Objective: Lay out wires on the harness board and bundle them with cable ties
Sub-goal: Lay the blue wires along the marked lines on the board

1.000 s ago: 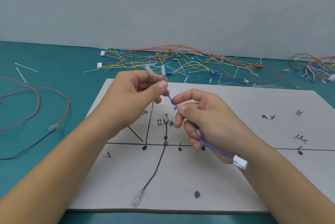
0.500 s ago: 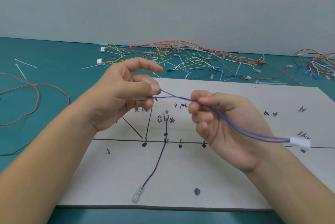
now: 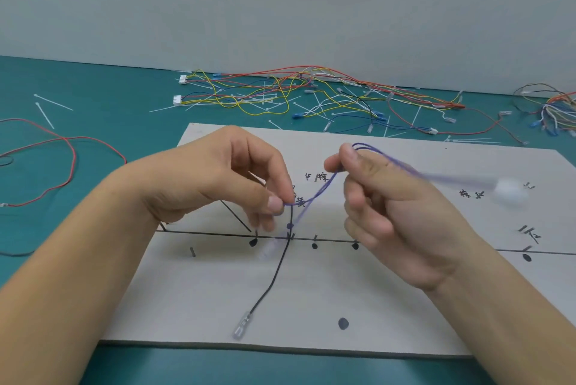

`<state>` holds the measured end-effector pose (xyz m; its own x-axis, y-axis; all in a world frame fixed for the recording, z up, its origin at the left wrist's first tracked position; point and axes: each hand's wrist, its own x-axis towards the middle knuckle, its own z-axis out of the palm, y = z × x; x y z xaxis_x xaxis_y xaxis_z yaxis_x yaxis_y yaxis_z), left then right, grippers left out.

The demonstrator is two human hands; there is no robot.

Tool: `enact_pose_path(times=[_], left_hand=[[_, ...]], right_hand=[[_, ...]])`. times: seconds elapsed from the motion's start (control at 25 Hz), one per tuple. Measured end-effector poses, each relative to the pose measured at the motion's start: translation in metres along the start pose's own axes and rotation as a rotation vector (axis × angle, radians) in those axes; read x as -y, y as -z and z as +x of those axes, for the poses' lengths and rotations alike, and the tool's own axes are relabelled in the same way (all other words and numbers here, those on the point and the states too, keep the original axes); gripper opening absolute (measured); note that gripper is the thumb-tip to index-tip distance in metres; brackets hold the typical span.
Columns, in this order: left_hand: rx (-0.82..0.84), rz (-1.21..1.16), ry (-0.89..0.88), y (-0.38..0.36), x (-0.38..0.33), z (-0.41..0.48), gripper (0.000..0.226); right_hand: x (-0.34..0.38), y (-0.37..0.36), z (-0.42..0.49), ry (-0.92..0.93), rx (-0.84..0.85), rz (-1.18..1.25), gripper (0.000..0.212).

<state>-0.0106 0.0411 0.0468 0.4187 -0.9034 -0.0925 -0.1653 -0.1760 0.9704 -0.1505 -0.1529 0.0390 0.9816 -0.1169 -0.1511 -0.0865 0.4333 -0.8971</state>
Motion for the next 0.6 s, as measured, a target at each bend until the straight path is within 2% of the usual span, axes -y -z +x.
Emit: enact_pose_path(times=[0.12,0.24,0.36,0.52,0.6], left_hand=[[-0.026,0.022,-0.031,-0.001,0.001,0.004,0.017],[-0.069,-0.091,-0.031,-0.004,0.003,0.008,0.028],[-0.107,-0.212,-0.062,-0.01,0.003,0.009,0.03],[-0.231,-0.222,-0.093,-0.01,0.002,0.011,0.015],[-0.248,-0.239,-0.091,-0.006,0.002,0.009,0.018]], right_hand=[[-0.001,0.003,-0.001,-0.045,0.015,-0.134,0.02],[-0.006,-0.004,-0.003,-0.16,0.081,-0.219,0.019],[-0.014,-0.011,-0.006,-0.214,0.133,-0.202,0.02],[-0.02,-0.017,-0.008,-0.254,0.086,-0.185,0.016],[-0.021,-0.017,-0.007,-0.272,0.049,-0.129,0.017]])
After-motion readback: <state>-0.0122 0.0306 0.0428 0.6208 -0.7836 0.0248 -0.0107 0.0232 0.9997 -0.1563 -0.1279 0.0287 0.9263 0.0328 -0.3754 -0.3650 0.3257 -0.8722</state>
